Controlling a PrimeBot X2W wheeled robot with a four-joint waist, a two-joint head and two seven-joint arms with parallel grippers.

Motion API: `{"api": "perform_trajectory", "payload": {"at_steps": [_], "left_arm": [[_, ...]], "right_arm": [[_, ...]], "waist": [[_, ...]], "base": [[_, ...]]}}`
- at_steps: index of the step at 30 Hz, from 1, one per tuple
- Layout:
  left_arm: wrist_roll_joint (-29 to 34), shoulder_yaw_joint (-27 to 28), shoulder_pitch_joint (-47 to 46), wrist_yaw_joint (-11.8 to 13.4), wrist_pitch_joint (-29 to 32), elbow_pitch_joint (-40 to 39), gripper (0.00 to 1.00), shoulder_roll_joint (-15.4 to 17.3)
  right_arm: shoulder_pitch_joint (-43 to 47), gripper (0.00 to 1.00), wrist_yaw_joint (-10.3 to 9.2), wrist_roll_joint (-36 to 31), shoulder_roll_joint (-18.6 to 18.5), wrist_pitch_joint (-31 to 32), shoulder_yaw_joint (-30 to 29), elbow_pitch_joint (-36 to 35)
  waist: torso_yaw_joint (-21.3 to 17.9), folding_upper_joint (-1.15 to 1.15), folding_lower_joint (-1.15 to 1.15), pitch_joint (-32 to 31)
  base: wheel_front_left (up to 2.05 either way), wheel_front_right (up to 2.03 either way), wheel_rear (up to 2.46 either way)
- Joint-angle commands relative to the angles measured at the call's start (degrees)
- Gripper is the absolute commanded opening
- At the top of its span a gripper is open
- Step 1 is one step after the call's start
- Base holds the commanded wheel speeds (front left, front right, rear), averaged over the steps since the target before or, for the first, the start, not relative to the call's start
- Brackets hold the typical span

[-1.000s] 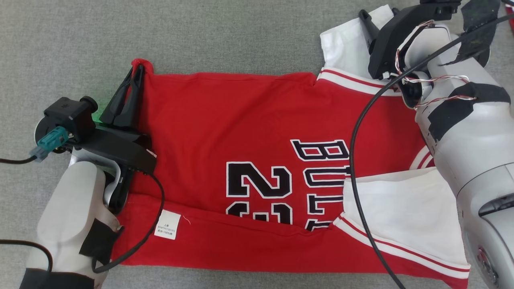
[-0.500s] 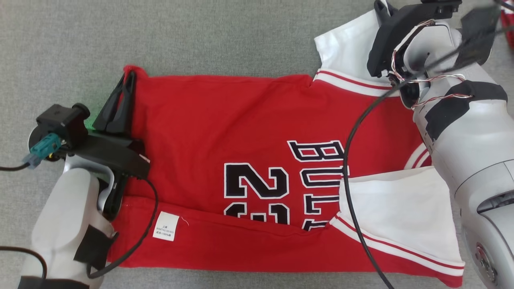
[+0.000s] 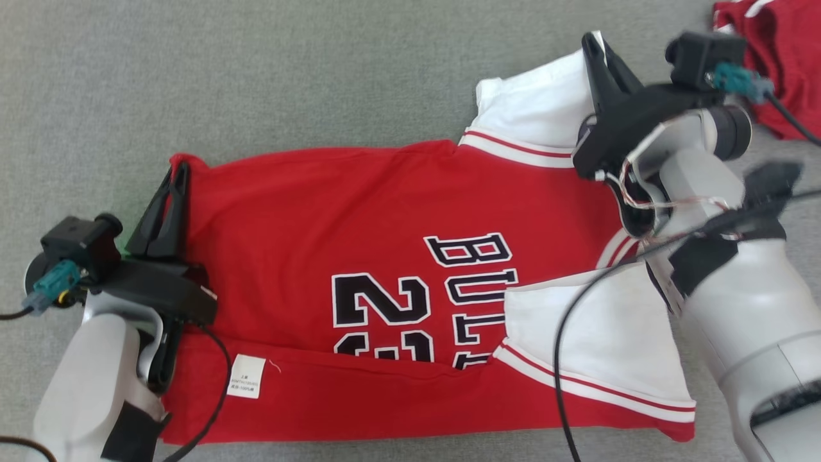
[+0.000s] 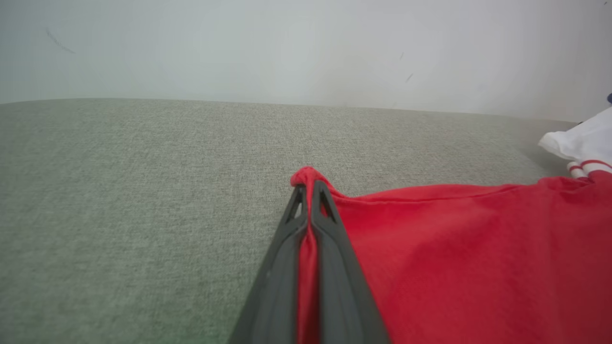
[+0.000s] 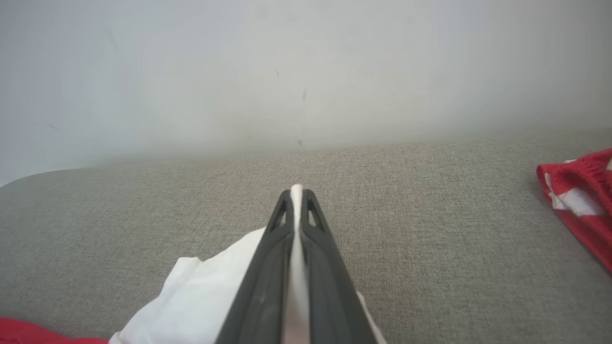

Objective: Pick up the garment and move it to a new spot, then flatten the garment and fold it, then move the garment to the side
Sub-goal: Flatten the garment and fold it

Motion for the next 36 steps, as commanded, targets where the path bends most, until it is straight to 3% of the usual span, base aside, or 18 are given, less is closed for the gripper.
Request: {"api": "perform_trajectory", "payload": {"at_steps": [1, 15, 25, 36], "left_arm": [[0.02, 0.26, 1.39, 0.28, 0.03, -0.17, 0.00, 0.47], [-0.24, 1.86, 8.84, 1.56, 0.03, -5.49, 0.00, 1.44], [0.30, 1.53, 14.42, 1.99, 0.02, -11.05, 0.00, -0.23], [2.65, 4.39, 19.00, 1.15, 0.02, -16.57, 0.00, -1.61]], "right_arm": [[1.77, 0.00, -0.05, 1.31, -0.86, -0.54, 0.82, -1.62], [21.68, 0.00, -0.05, 14.86, -11.56, -2.36, 6.10, -30.26], [34.76, 0.00, -0.05, 18.71, -15.58, -2.41, 5.14, -42.70], [44.77, 0.00, -0.05, 21.95, -17.00, -1.58, 2.90, -49.84]], "waist": [[-1.19, 0.00, 0.00, -1.33], [-3.45, 0.00, 0.00, -5.94], [-1.93, 0.00, 0.00, -8.05], [-1.66, 0.00, 0.00, -10.44]], "base": [[0.00, 0.00, 0.00], [0.00, 0.00, 0.00], [0.00, 0.00, 0.00], [0.00, 0.00, 0.00]]}}
